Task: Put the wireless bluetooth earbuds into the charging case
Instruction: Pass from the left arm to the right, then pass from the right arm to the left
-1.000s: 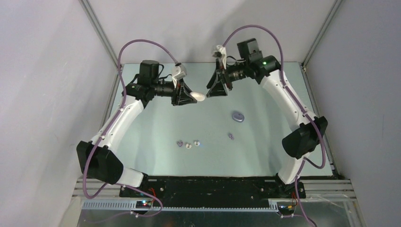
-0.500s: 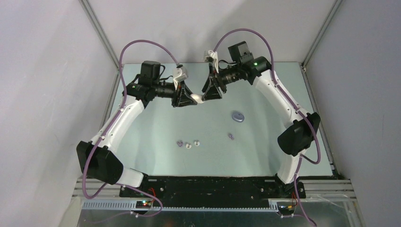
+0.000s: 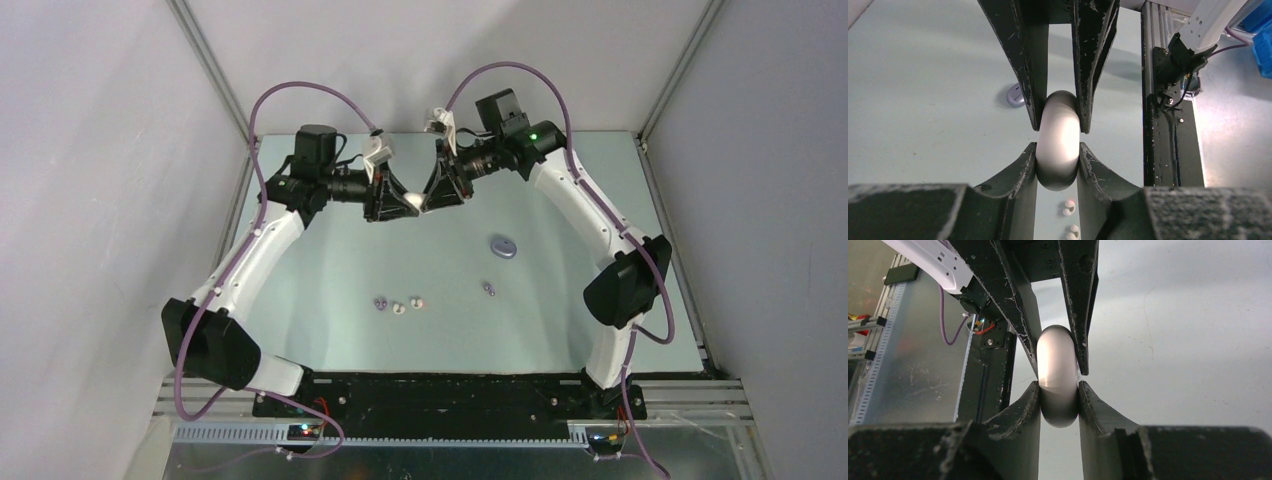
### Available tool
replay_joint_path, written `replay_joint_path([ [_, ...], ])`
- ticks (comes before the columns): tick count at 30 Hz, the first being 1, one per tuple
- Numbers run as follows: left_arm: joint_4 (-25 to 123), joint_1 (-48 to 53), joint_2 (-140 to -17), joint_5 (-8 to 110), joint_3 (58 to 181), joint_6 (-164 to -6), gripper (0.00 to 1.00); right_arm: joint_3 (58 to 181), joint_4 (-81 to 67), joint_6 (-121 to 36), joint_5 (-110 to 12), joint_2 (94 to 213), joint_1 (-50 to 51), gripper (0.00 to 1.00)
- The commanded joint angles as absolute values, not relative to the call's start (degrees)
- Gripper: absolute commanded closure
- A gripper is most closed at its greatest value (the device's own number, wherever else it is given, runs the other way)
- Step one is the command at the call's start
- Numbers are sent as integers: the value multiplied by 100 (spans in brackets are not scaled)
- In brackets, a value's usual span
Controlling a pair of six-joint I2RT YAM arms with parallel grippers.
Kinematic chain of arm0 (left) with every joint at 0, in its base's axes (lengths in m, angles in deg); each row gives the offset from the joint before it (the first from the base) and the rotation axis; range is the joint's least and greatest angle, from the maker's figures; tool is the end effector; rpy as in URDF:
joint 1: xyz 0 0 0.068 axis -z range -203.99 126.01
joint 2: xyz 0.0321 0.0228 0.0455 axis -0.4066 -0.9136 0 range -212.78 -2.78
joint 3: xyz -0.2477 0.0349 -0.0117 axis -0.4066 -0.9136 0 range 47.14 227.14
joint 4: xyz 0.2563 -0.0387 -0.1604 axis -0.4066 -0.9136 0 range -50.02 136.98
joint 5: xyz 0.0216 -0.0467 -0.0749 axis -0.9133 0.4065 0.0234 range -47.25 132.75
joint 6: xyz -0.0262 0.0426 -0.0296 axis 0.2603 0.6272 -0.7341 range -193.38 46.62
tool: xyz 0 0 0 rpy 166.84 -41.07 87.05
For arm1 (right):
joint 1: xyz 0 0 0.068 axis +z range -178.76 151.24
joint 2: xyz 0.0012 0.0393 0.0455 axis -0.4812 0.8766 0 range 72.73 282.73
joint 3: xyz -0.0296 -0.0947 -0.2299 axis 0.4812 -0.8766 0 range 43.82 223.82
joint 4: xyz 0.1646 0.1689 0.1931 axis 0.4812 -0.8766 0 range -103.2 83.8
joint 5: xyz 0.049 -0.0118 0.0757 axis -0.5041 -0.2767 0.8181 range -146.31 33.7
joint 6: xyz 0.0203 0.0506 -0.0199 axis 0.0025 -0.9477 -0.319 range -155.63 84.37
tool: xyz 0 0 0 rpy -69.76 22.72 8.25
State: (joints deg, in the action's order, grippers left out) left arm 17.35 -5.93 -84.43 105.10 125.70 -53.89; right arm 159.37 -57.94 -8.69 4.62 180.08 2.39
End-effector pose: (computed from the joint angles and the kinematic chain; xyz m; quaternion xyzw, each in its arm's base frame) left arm 0.3281 -0.1458 0.3455 0.4766 0.6311 -0.4491 0.4157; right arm 0.3572 0.2584 0.3792 -0.5594 0.5954 0.4780 0.3226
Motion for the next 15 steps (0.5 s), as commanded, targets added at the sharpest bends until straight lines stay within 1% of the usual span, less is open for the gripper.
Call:
replay_joint_path([
  [1, 1895, -580, -8377, 10510, 12795, -5204, 96, 16121, -5361, -1654, 762, 18061, 172, 92],
  [2, 1868, -580, -8380, 10491, 12814, -5130, 88, 16105, -5272, -1730, 804, 18065, 142, 96],
  [3, 1822, -580, -8381, 10415, 12816, -5122, 68, 16062, -5223, -1863, 869, 18061, 127, 100],
  [5, 1897, -578, -8366, 10344, 12785, -5186, 50, 15966, -5059, -2044, 952, 18020, 80, 100],
  [7, 2266, -631, -8334, 10415, 12667, -5538, 45, 15873, -4869, -2197, 1005, 17958, 38, 100],
  [8, 2458, -692, -8324, 10525, 12543, -5983, 45, 15849, -4758, -2247, 1034, 17925, 16, 100],
  [9, 2963, -728, -8317, 10604, 12469, -6238, 45, 15816, -4715, -2326, 1046, 17920, 7, 100],
  [12, 4189, -867, -8323, 10882, 12065, -7727, 47, 15778, -4623, -2390, 1051, 17898, -11, 100],
  [13, 4760, -893, -8334, 10927, 11928, -7967, 47, 15762, -4615, -2393, 1050, 17888, -20, 100],
  [15, 5425, -904, -8356, 11031, 11783, -8565, 49, 15718, -4588, -2409, 1049, 17882, -29, 100],
])
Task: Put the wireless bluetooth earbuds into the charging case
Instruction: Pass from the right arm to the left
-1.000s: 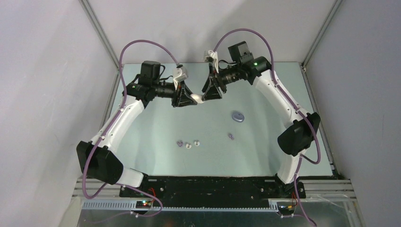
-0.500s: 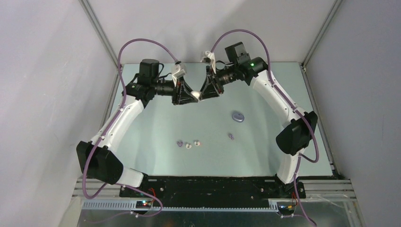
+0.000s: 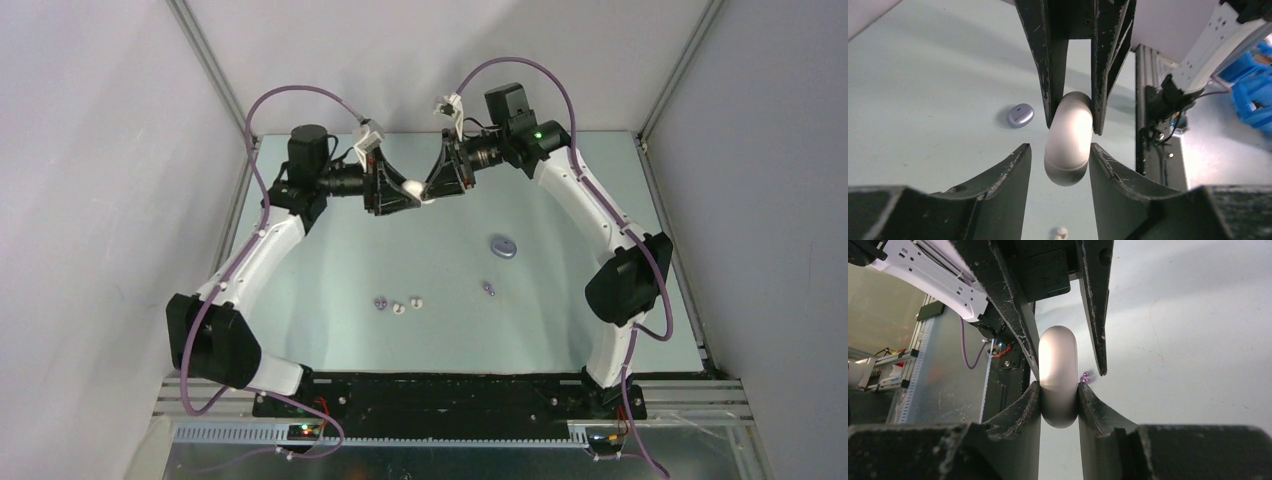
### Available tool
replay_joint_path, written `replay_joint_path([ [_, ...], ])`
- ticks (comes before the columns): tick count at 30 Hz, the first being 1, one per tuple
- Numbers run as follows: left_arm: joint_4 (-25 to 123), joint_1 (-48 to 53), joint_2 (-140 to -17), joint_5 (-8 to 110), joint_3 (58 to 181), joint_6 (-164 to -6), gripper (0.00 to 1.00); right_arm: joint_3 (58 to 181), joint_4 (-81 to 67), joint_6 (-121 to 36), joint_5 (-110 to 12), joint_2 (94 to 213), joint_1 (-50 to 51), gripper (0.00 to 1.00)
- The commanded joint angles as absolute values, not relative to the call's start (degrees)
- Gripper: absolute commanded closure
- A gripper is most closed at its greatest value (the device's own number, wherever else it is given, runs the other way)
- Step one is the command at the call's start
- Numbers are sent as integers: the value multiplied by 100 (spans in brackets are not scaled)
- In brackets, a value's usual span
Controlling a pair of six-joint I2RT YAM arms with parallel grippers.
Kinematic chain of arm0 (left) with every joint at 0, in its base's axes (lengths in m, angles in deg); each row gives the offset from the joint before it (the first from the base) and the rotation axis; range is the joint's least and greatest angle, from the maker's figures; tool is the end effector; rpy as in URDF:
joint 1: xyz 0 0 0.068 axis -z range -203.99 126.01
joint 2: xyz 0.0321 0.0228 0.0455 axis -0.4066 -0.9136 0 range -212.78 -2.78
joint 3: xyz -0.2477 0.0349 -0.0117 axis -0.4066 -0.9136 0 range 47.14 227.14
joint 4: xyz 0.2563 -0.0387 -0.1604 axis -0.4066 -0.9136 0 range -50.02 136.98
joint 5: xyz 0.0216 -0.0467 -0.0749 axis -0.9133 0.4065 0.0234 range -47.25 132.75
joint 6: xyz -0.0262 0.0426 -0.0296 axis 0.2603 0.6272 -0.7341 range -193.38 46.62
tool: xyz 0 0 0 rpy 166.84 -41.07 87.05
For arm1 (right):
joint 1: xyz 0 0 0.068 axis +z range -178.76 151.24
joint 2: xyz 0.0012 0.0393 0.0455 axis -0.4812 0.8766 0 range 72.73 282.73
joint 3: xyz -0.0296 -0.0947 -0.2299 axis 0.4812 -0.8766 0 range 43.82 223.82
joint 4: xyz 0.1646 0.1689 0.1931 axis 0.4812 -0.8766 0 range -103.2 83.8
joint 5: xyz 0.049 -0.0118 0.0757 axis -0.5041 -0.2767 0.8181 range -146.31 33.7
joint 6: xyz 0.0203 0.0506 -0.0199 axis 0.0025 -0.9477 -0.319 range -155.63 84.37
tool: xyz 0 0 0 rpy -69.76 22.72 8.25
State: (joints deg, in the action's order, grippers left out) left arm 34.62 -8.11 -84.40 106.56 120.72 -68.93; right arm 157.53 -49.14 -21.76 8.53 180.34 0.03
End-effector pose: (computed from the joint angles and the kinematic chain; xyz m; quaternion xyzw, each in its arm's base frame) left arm 0.3436 -0.1366 0.3382 0.4199 0.6329 -0.4801 0.4389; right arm 0.3753 0.2493 0.3785 -0.4981 0.6160 0.5244 0.3122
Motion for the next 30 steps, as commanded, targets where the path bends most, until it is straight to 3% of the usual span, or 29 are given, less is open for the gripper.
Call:
replay_joint_path([
  [1, 5554, -904, -8364, 11077, 11755, -8787, 50, 15698, -4577, -2439, 1049, 17877, -35, 100],
  [11, 6053, -904, -8426, 11167, 11629, -9181, 64, 15618, -4385, -2613, 1051, 17851, -56, 100],
  [16, 5984, -905, -8410, 11162, 11588, -9126, 51, 15598, -4194, -2832, 1100, 17858, -91, 100],
  [26, 5470, -929, -8452, 11268, 11657, -8742, 46, 15591, -4065, -2957, 1192, 17850, -135, 100],
  [30, 5390, -943, -8497, 11273, 11695, -8658, 50, 15573, -4024, -2992, 1239, 17843, -148, 100],
])
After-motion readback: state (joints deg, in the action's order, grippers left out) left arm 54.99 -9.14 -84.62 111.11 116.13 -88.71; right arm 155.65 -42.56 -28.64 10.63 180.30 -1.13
